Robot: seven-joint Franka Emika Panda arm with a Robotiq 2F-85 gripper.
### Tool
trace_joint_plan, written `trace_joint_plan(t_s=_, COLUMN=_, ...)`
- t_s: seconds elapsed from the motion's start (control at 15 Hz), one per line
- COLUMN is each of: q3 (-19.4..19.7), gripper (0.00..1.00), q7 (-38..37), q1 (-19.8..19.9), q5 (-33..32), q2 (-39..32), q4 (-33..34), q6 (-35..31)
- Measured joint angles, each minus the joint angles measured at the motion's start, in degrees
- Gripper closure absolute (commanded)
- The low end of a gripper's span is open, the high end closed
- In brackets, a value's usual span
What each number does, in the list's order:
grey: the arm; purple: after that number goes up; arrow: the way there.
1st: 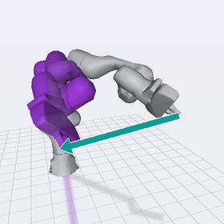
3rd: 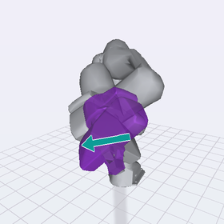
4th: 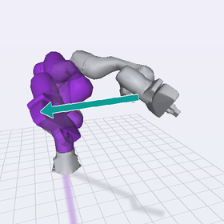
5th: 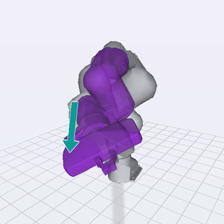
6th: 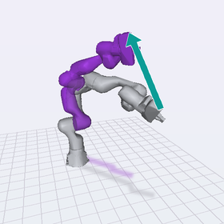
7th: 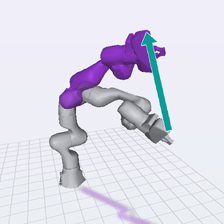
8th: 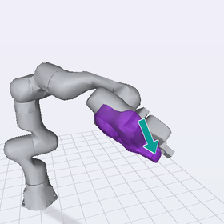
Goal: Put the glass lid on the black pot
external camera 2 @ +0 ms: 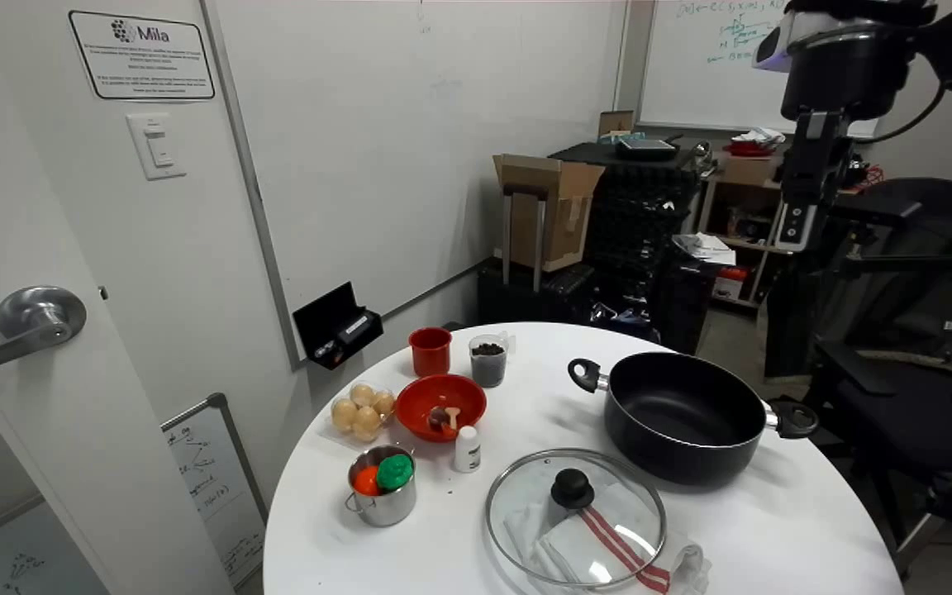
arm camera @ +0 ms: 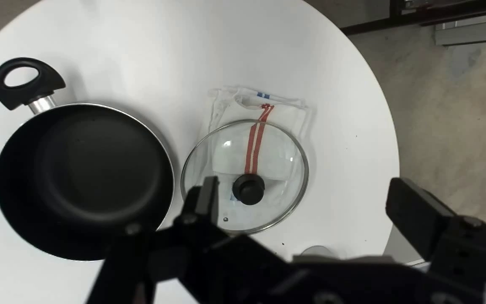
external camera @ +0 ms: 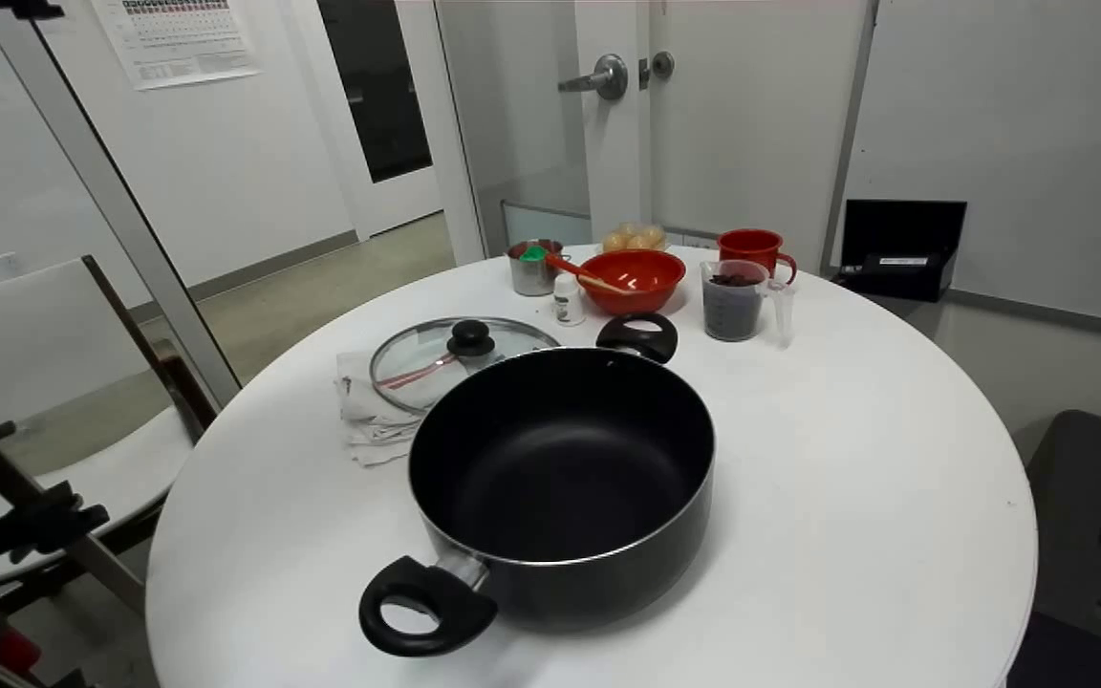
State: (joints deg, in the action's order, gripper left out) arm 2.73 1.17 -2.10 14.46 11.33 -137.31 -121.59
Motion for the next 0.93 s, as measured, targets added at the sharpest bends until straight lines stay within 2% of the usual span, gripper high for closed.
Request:
trace_joint_plan(t_s=0.47, q3=-2.8, gripper=0.00, q7=-2.3, q1=-0.2, q5=-1.9, q2=-14.5, q4=7.6, q6=-2.9)
trace_joint_plan(t_s=0.93, q3=-3.9, gripper=0.00, q7=-12.6, q1=-2.6, q5=-11.3, q2=-32.1, q4=18.9, q6=-9.7)
